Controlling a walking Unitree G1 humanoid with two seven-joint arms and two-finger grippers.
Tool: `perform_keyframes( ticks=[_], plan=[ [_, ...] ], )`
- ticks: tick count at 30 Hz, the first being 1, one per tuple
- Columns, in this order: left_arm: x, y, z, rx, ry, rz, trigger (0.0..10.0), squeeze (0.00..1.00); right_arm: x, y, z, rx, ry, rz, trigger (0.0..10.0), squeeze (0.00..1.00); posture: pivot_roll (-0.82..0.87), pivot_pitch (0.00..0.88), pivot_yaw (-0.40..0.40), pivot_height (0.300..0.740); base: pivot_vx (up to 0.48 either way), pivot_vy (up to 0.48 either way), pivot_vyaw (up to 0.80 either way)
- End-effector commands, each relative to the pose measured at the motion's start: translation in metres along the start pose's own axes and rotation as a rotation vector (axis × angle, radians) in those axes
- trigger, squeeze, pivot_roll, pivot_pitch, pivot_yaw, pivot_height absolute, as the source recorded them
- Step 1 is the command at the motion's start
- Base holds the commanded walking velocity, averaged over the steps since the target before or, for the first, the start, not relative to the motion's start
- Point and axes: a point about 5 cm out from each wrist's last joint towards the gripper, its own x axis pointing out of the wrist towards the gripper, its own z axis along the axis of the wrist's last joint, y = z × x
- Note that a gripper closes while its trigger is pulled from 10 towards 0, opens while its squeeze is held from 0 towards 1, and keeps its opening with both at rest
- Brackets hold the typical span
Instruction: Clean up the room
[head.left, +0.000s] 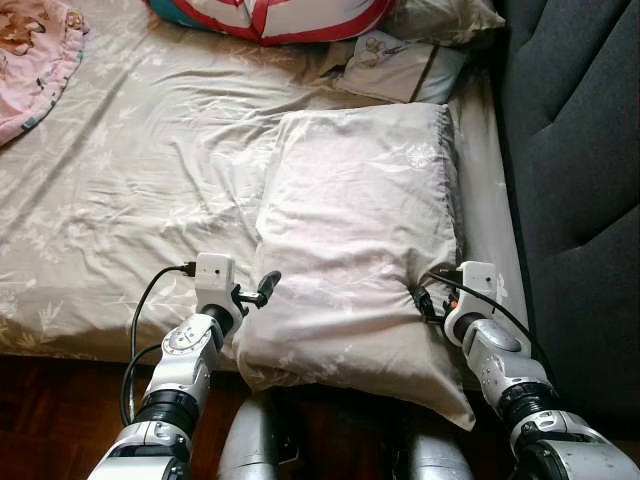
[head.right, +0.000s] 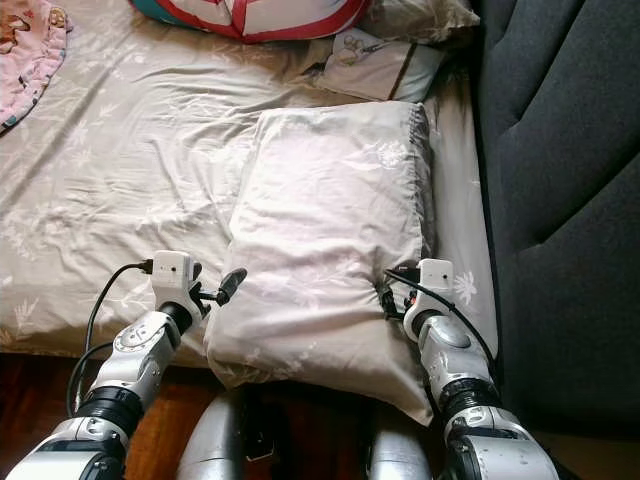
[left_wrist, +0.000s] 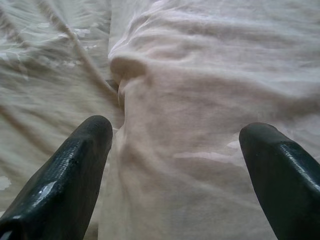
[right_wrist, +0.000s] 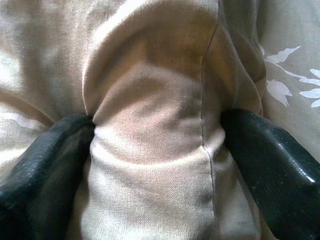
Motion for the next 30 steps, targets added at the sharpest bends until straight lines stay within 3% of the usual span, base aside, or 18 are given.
perform_keyframes(
  ticks=[1,9,10,11,30],
  plan=[
    [-0.005,0.003,-0.011,-0.01,0.036,0.012,10.0,0.0,-0.006,0.009,-0.057,0.005,0.214,0.009,10.0,0.0,-0.12,0.292,0.09,0.651,0.0,0.0,0.0],
    [-0.006,0.007,-0.006,-0.002,0.023,0.017,10.0,0.0,-0.009,0.031,-0.081,-0.005,0.303,0.048,10.0,0.0,-0.09,0.304,0.1,0.651,0.0,0.0,0.0],
    [-0.007,0.009,-0.005,0.001,0.023,0.017,10.0,0.0,-0.01,0.033,-0.085,-0.016,0.316,0.051,5.6,0.0,-0.09,0.305,0.1,0.651,0.0,0.0,0.0],
    [-0.007,0.01,-0.005,0.002,0.023,0.018,10.0,0.0,-0.01,0.032,-0.087,-0.02,0.319,0.049,0.0,0.0,-0.09,0.305,0.1,0.651,0.0,0.0,0.0],
    [-0.014,0.014,-0.009,-0.065,0.013,0.054,10.0,0.0,-0.014,0.028,-0.094,-0.038,0.321,0.046,0.0,0.0,-0.09,0.328,0.077,0.651,0.0,0.0,0.0]
  ],
)
